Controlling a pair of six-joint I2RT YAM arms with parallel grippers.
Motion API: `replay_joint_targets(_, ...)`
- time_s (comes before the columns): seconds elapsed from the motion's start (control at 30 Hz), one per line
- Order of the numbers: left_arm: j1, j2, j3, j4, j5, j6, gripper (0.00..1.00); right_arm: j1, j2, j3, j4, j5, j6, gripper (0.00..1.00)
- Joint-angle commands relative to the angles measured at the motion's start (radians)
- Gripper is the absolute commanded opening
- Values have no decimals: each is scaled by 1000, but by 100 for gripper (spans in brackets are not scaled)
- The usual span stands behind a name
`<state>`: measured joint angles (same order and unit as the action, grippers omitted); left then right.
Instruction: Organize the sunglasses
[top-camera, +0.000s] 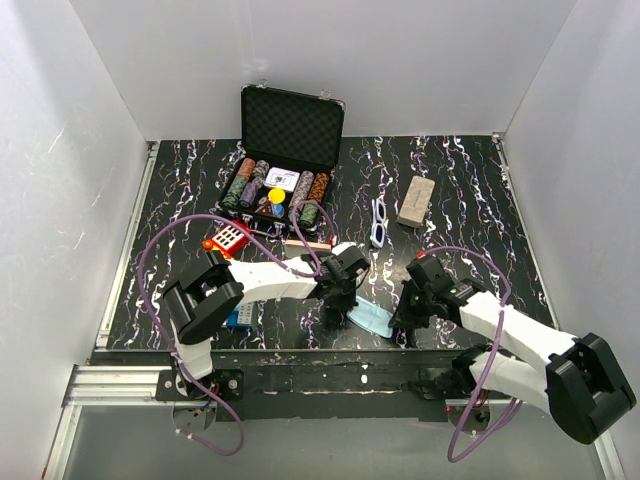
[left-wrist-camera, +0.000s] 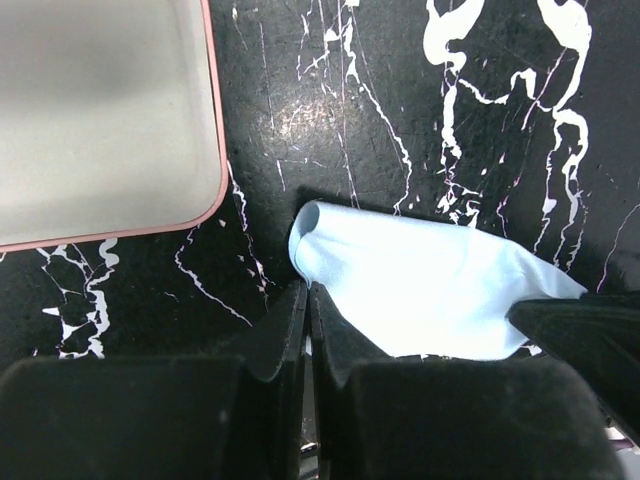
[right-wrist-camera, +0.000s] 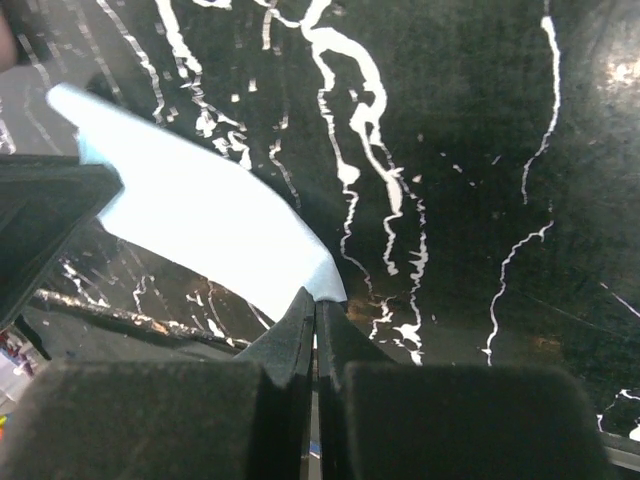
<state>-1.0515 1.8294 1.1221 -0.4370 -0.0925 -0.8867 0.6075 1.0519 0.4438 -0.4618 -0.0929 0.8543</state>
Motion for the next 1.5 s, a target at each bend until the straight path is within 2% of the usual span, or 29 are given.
replay_joint_targets(0.0,-11,-39,18,-45,-45,6,0,8,-72,45,47,-28,-54,1)
replay_joint_targets(0.23,-16,-188,-4,-71,-128,-1,0,17,-9,156,87,-79,-98,1)
replay_joint_targets(0.53,-8,-308,2,-223,-328,-25,0,63,164,325,184,-114,-110,1)
replay_joint_targets(0.67,62,-332,-7,-255,-334,3,0,83,244,392,229,-117,-97,1)
replay_joint_targets(1.03,200,-341,-61,-181,-286,94,0,106,434,507,273,-59,-54,1)
replay_joint_targets(1.47,257,-294,-90,-138,-260,134,0,113,546,544,288,-21,-20,1)
